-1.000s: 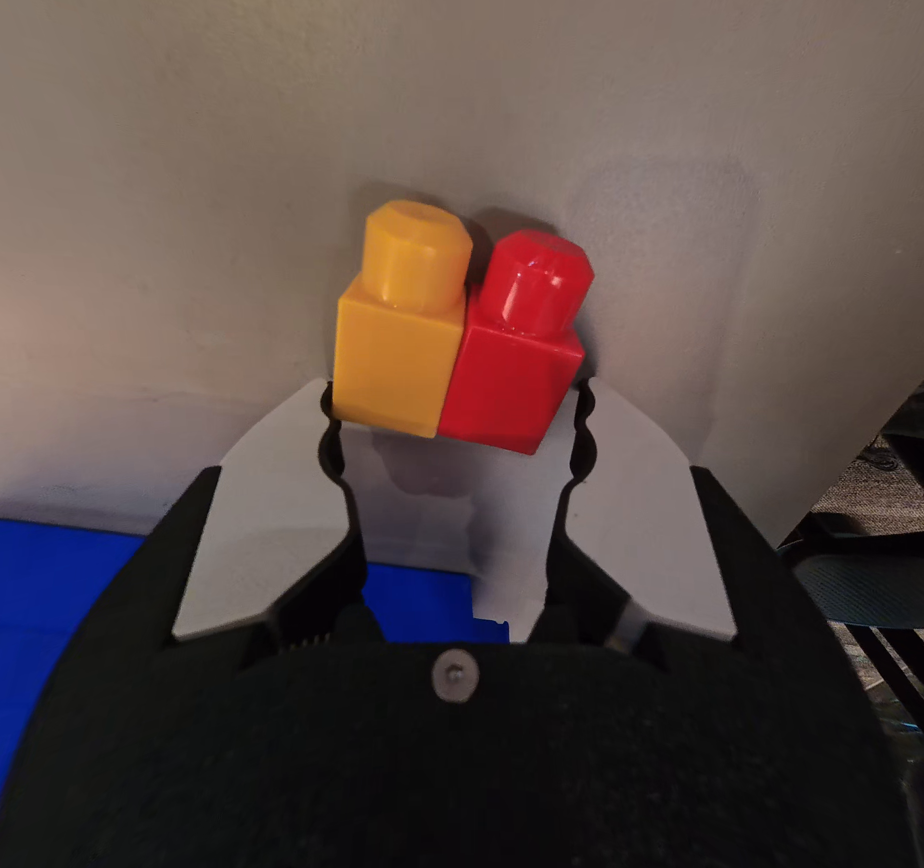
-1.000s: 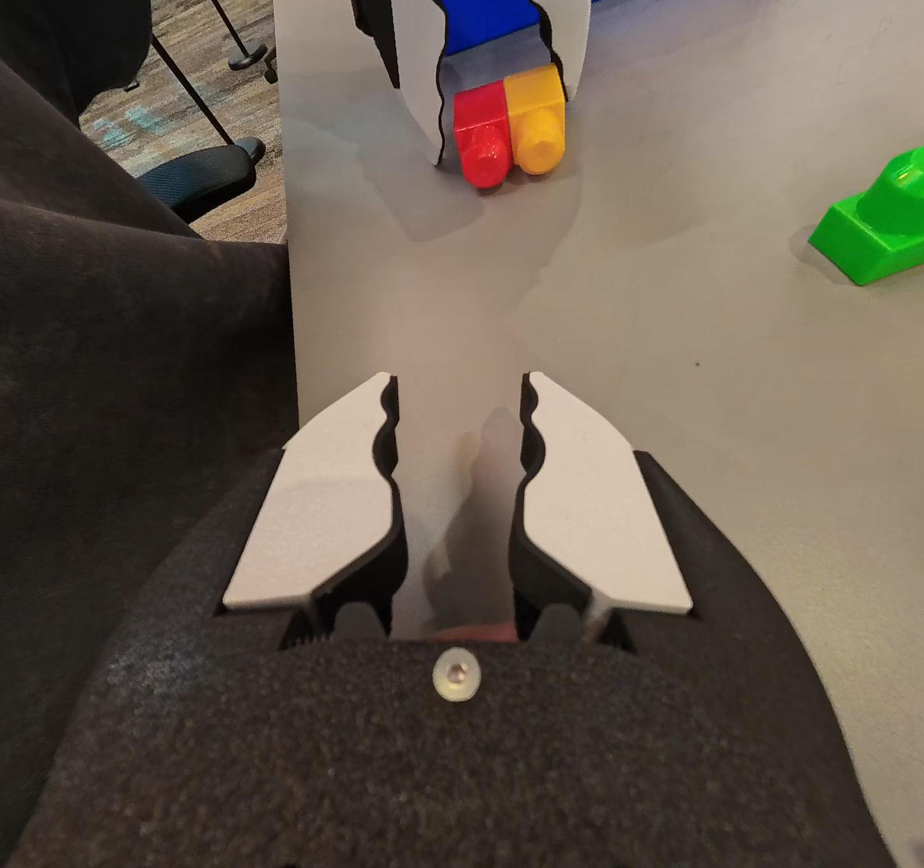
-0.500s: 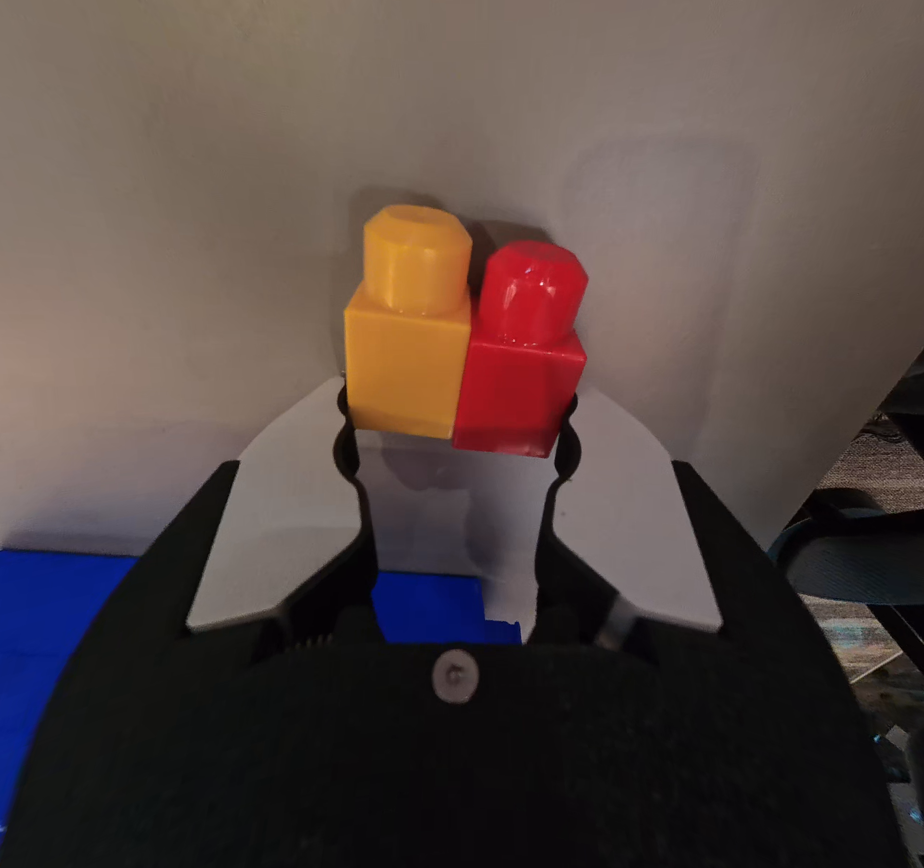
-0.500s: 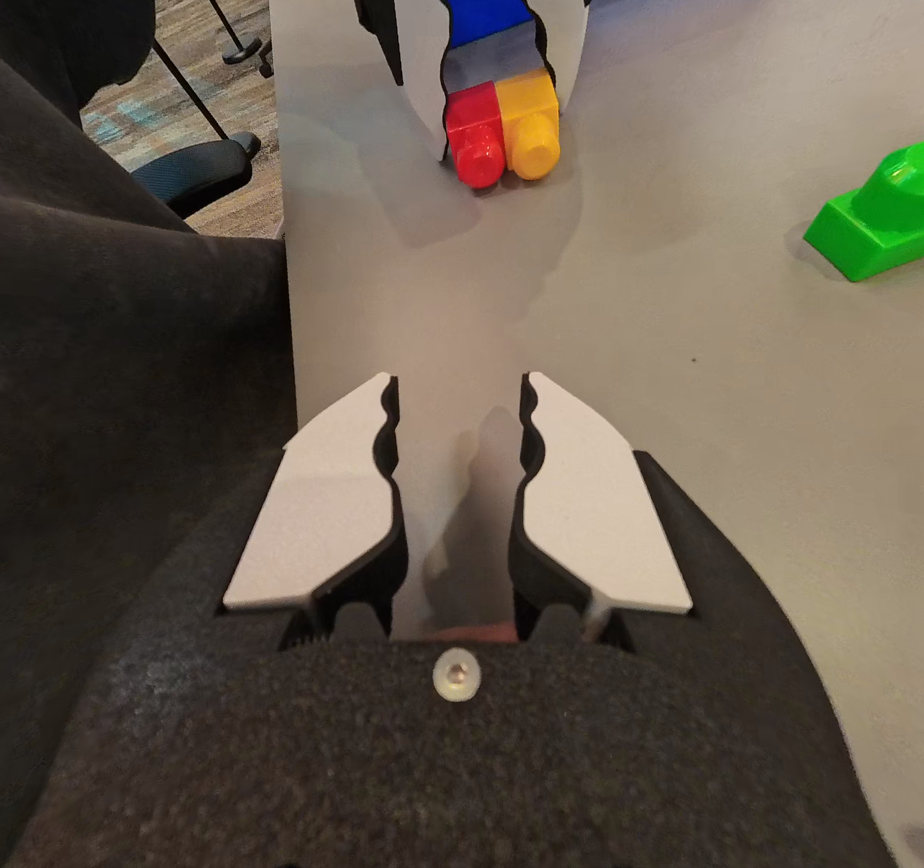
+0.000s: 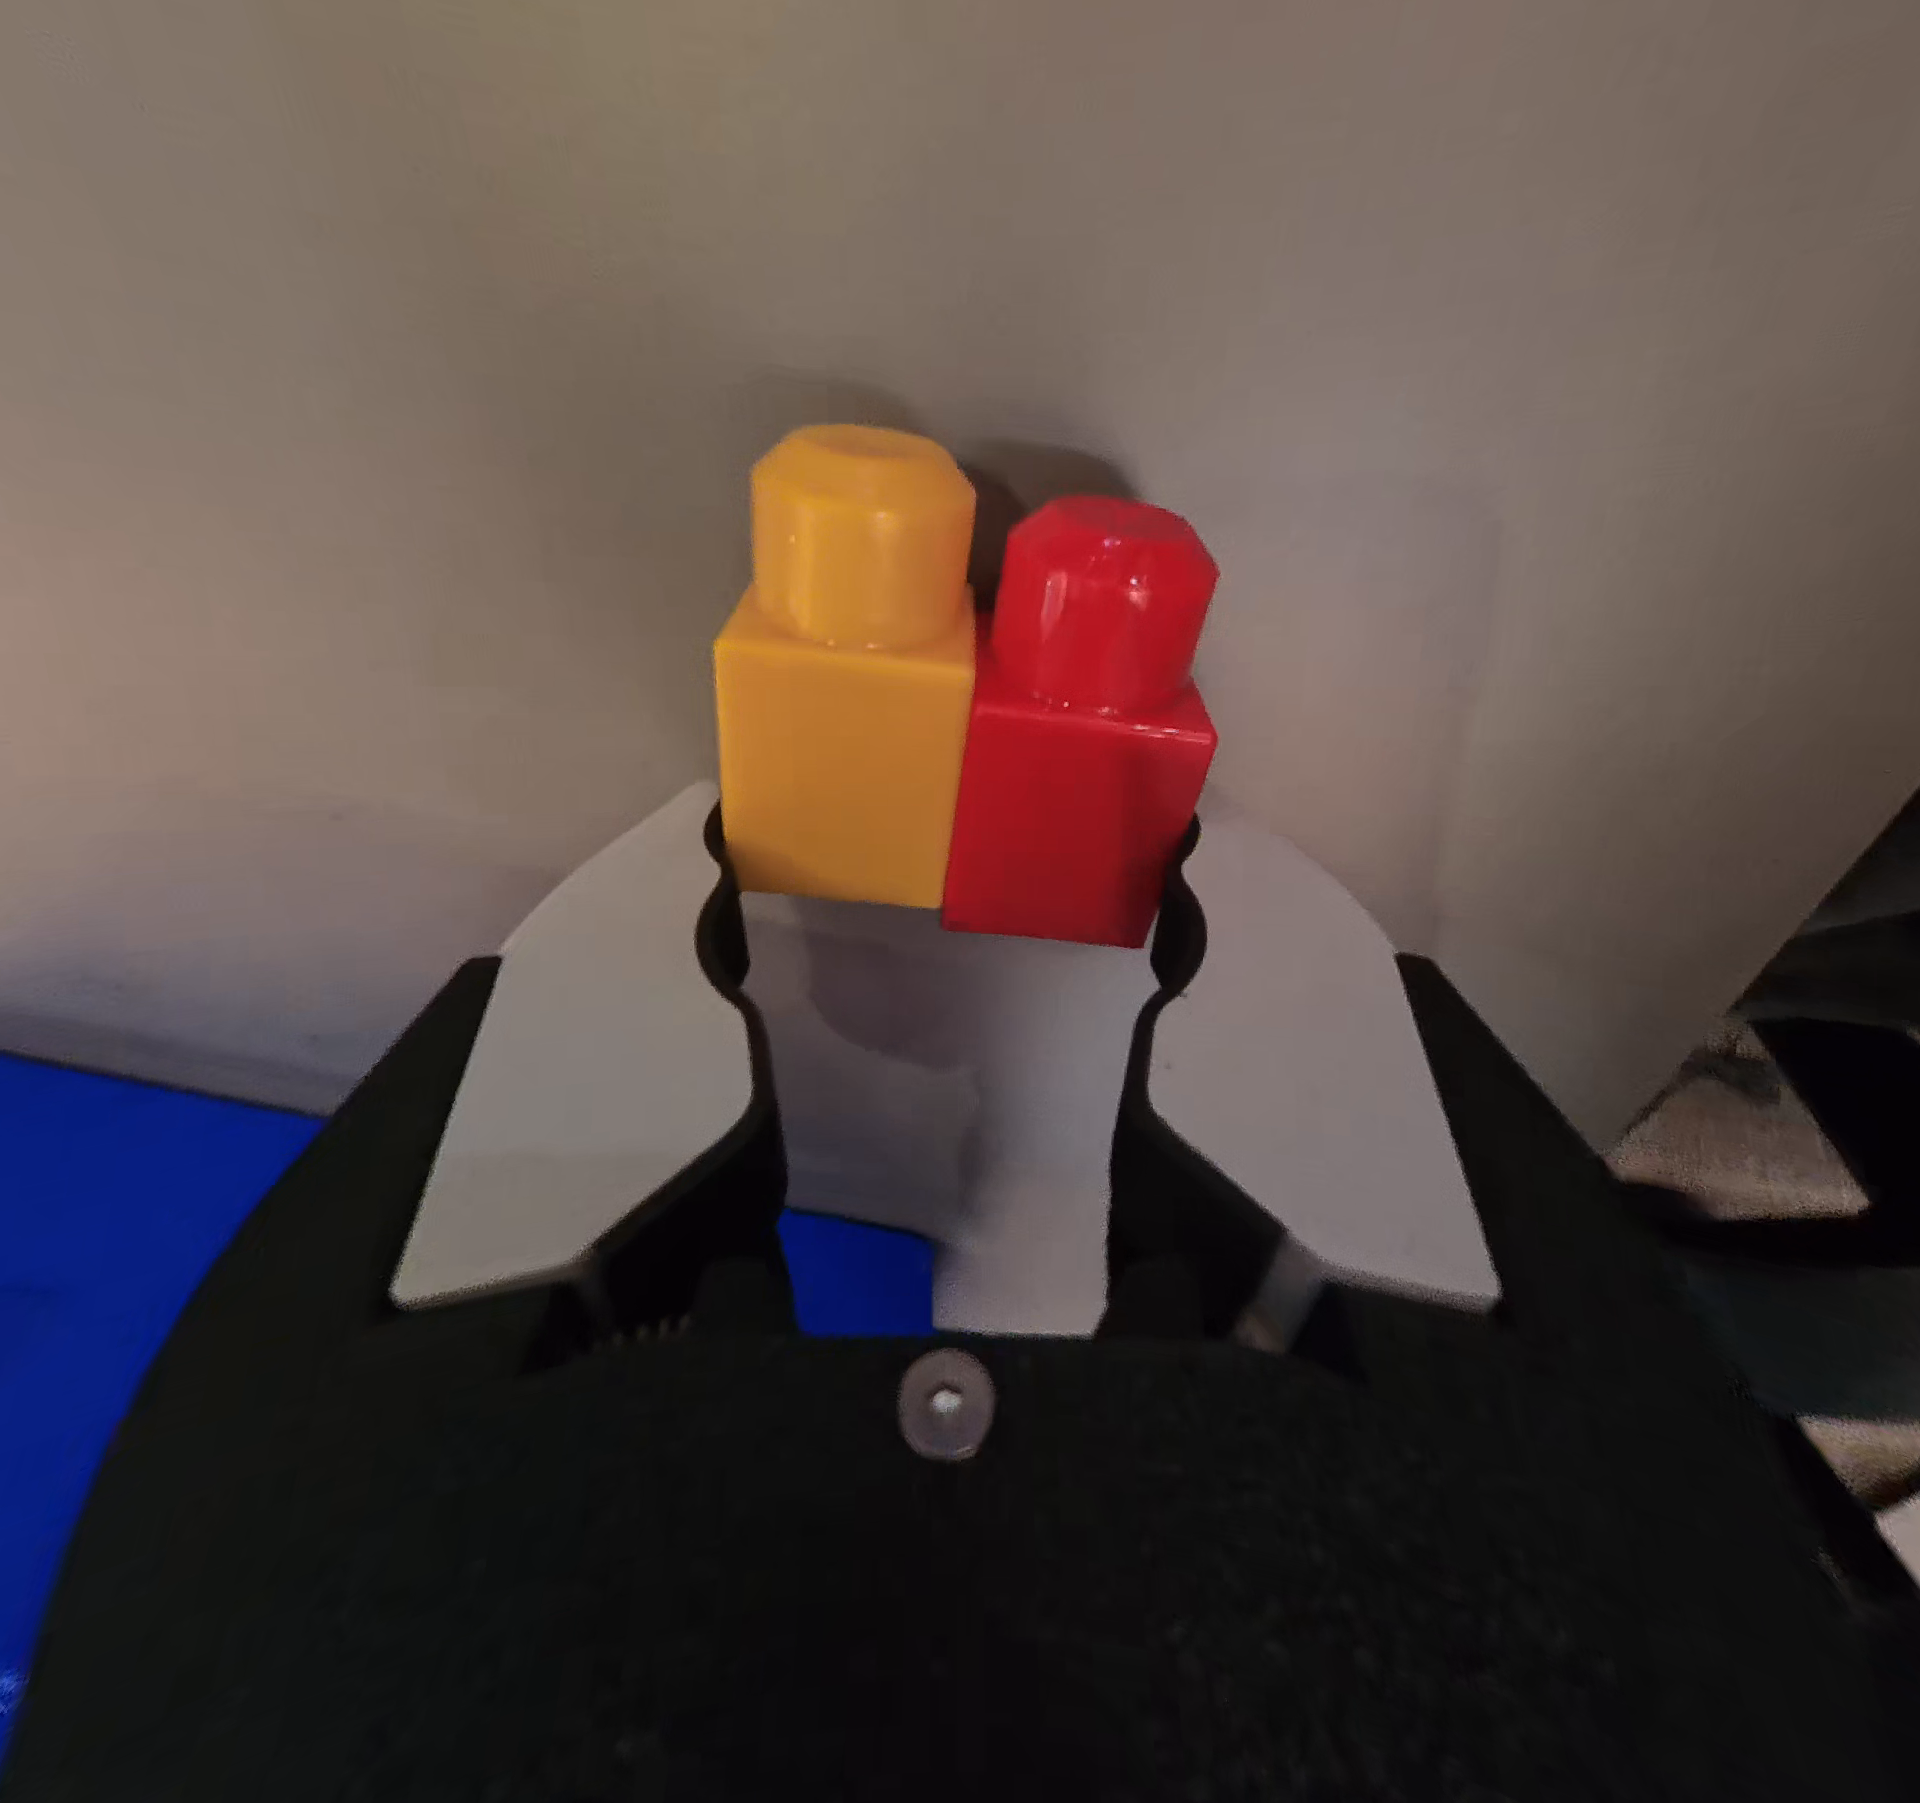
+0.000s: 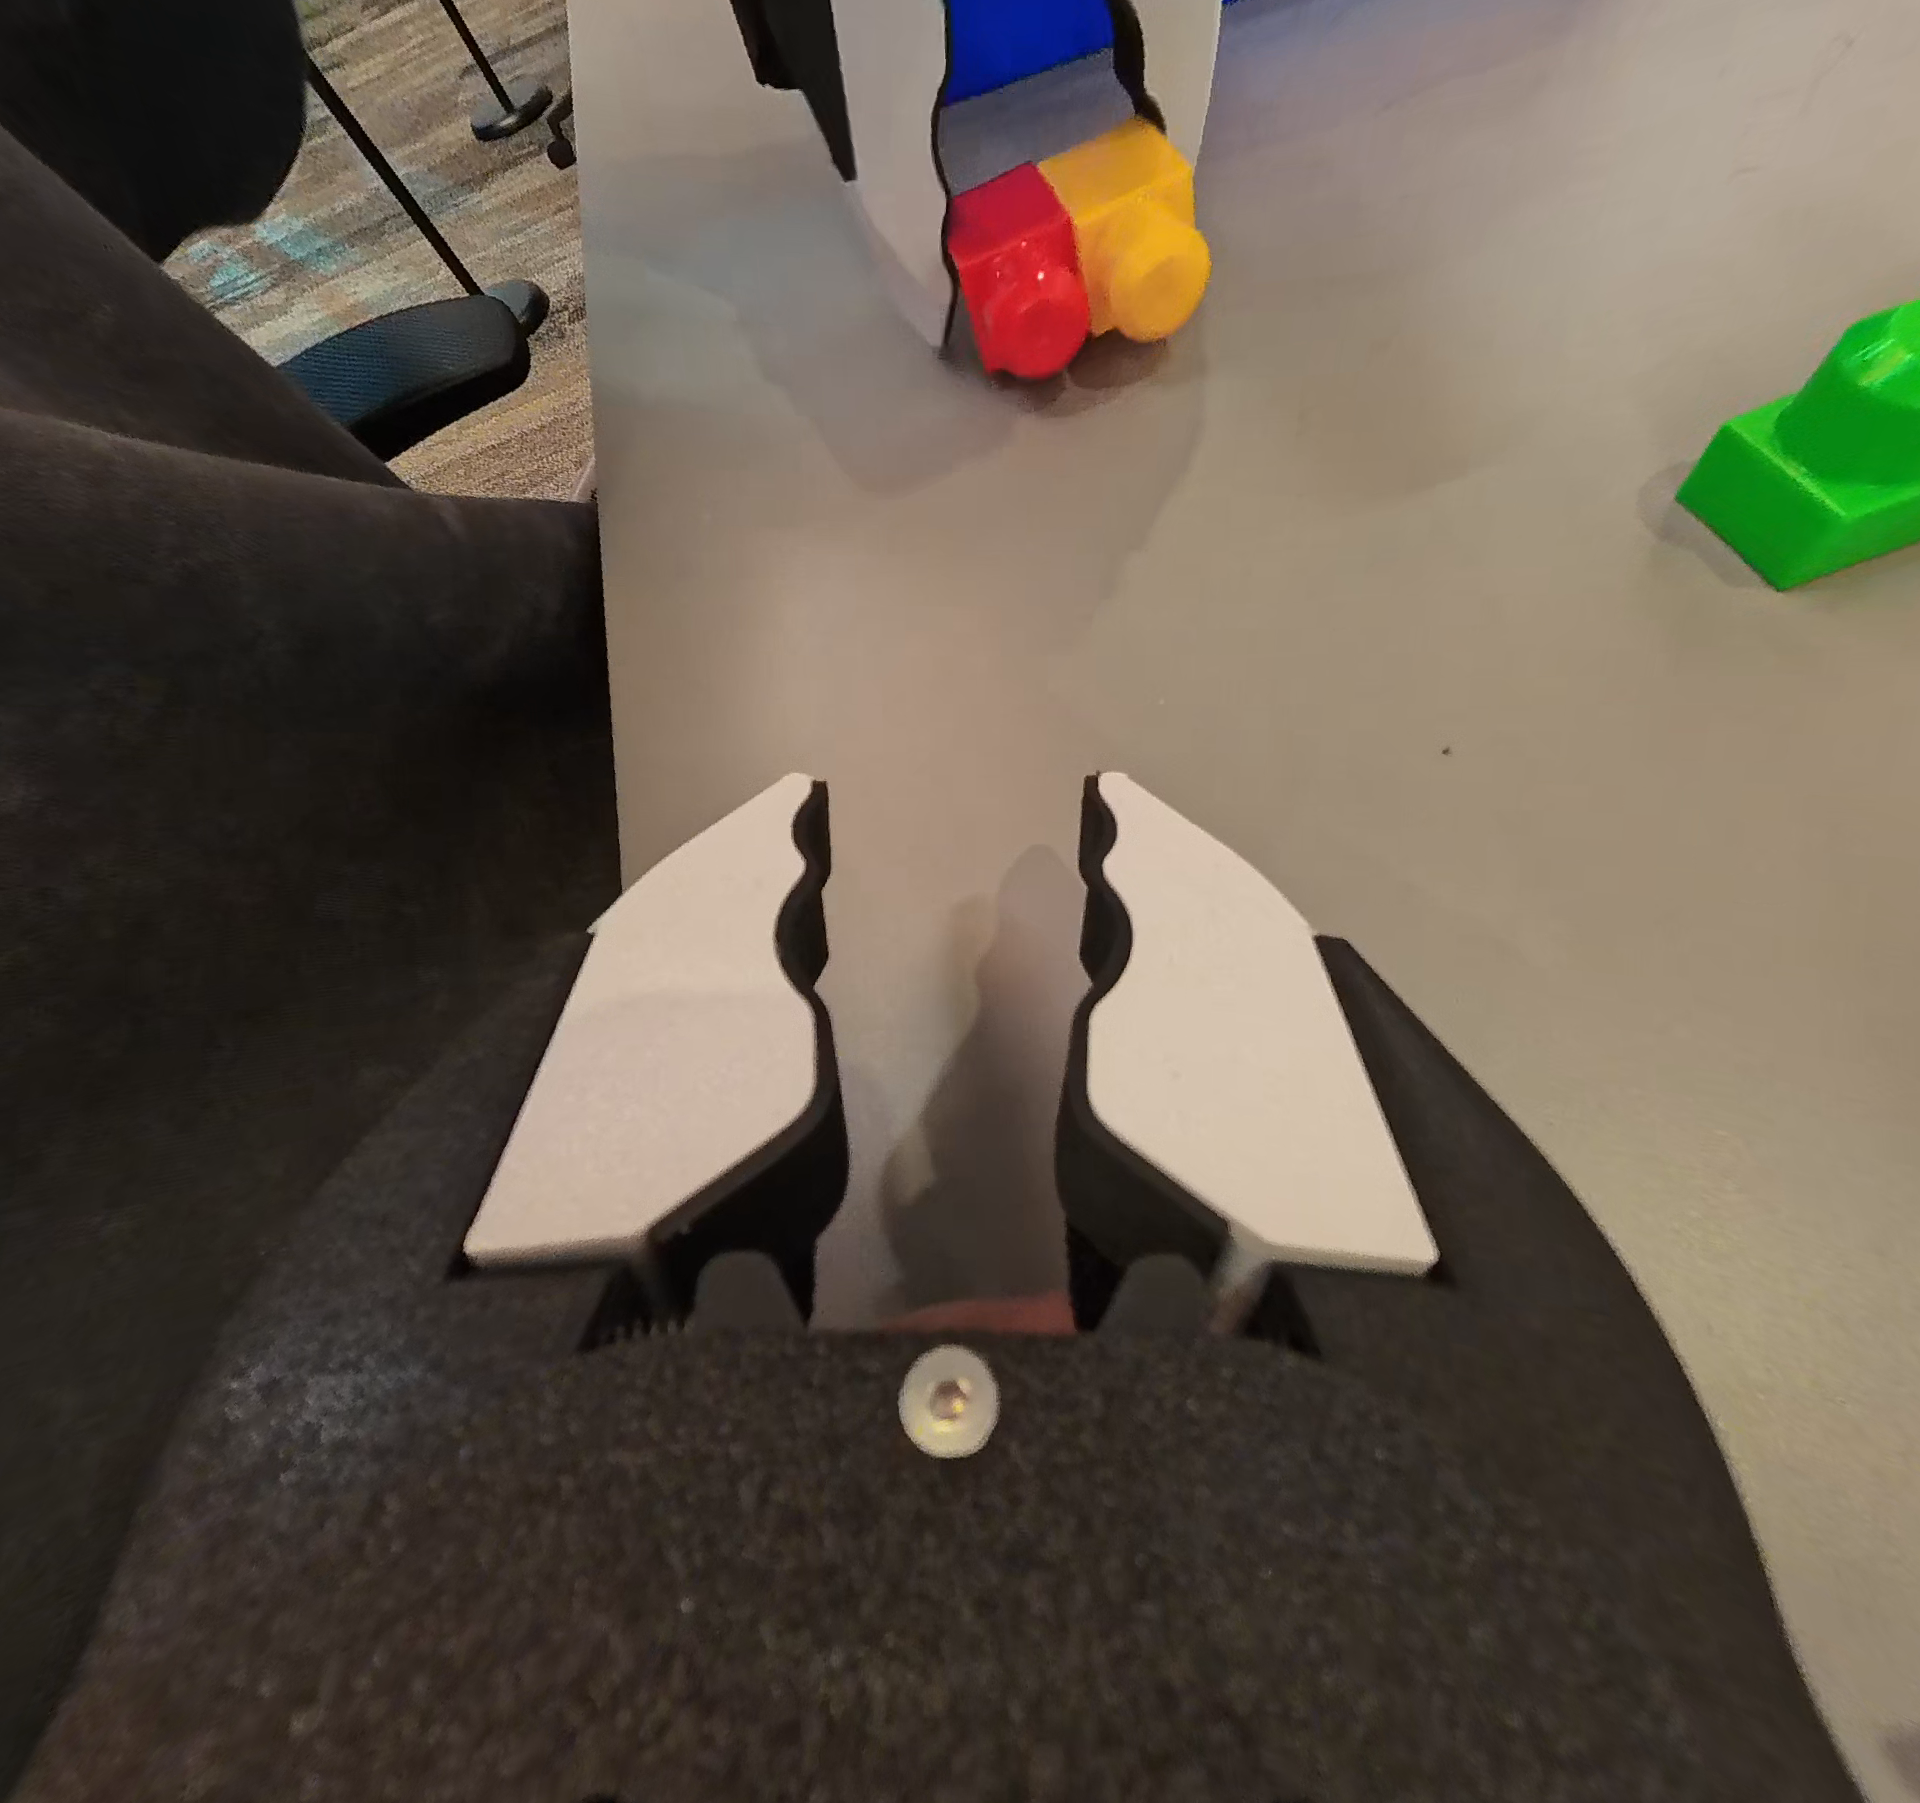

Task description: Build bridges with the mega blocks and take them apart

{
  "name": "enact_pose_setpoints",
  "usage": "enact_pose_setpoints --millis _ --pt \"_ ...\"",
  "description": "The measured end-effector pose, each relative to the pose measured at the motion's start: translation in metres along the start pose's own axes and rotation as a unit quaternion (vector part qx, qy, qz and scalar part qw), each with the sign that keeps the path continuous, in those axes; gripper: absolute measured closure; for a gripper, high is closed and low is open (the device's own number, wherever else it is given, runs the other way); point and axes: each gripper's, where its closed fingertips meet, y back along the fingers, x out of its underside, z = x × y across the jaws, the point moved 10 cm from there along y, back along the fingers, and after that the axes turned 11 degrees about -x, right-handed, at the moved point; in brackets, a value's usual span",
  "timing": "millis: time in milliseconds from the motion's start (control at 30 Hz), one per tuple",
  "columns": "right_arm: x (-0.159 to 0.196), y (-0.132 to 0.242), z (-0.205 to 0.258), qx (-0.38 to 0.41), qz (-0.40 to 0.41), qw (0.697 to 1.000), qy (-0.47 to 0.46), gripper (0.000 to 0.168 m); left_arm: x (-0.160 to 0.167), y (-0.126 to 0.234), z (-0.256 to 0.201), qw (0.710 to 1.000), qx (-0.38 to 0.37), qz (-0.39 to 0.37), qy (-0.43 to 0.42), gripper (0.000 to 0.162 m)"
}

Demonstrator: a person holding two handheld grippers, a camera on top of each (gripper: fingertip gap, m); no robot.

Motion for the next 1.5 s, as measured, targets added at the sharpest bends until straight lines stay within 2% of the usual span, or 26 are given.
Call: enact_pose_setpoints --millis 167,300,400,500,600,733,800,900,1100,1167,1233,1300,1367,1433,1500 --pt "-0.002 0.001 -0.002 0.014 -0.013 1.0 -0.003 0.122 0.003 0.009 0.005 0.989 -0.051 -0.081 0.113 0.086" --pt "-0.014 0.009 -0.021 0.065 -0.065 0.992 -0.085 0.122 0.005 0.022 0.0 0.951 -0.105 -0.201 0.21 0.086" --pt "-0.036 0.015 -0.04 0.142 -0.05 0.984 -0.092 0.12 0.007 0.022 -0.008 0.923 -0.124 -0.249 0.267 0.086" --pt "-0.068 0.014 -0.06 0.171 0.011 0.984 -0.055 0.115 0.008 0.016 -0.018 0.907 -0.112 -0.285 0.287 0.086" --pt "-0.101 0.012 -0.083 0.176 0.121 0.977 0.021 0.112 0.008 0.012 -0.025 0.906 -0.103 -0.295 0.285 0.086" --pt "-0.131 0.0 -0.123 0.137 0.256 0.953 0.089 0.104 0.005 0.011 -0.029 0.9 -0.074 -0.325 0.28 0.086" --pt "-0.133 -0.013 -0.142 0.122 0.328 0.931 0.105 0.098 0.004 0.009 -0.029 0.9 -0.067 -0.33 0.277 0.086" --pt "-0.128 -0.03 -0.162 0.099 0.388 0.908 0.12 0.098 0.005 0.008 -0.027 0.896 -0.063 -0.346 0.27 0.086" --pt "-0.113 -0.052 -0.18 0.068 0.439 0.887 0.126 0.096 0.014 0.008 -0.016 0.882 -0.039 -0.376 0.282 0.086" --pt "-0.114 -0.053 -0.178 0.076 0.424 0.89 0.147 0.095 0.016 0.007 -0.011 0.88 -0.036 -0.377 0.286 0.086" --pt "-0.122 -0.042 -0.168 0.078 0.369 0.91 0.169 0.096 0.018 0.007 -0.006 0.881 -0.04 -0.373 0.289 0.086" --pt "-0.136 -0.021 -0.148 0.062 0.254 0.947 0.185 0.096 0.019 0.01 -0.002 0.881 -0.045 -0.373 0.288 0.086" --pt "-0.146 0.004 -0.124 0.039 0.128 0.97 0.205 0.096 0.02 0.016 0.003 0.88 -0.051 -0.378 0.283 0.086" --pt "-0.147 0.022 -0.102 0.016 0.042 0.973 0.227 0.096 0.018 0.023 0.007 0.878 -0.048 -0.389 0.274 0.086" --pt "-0.146 0.026 -0.084 -0.007 0.008 0.969 0.248 0.096 0.014 0.031 0.011 0.878 -0.044 -0.401 0.257 0.086"
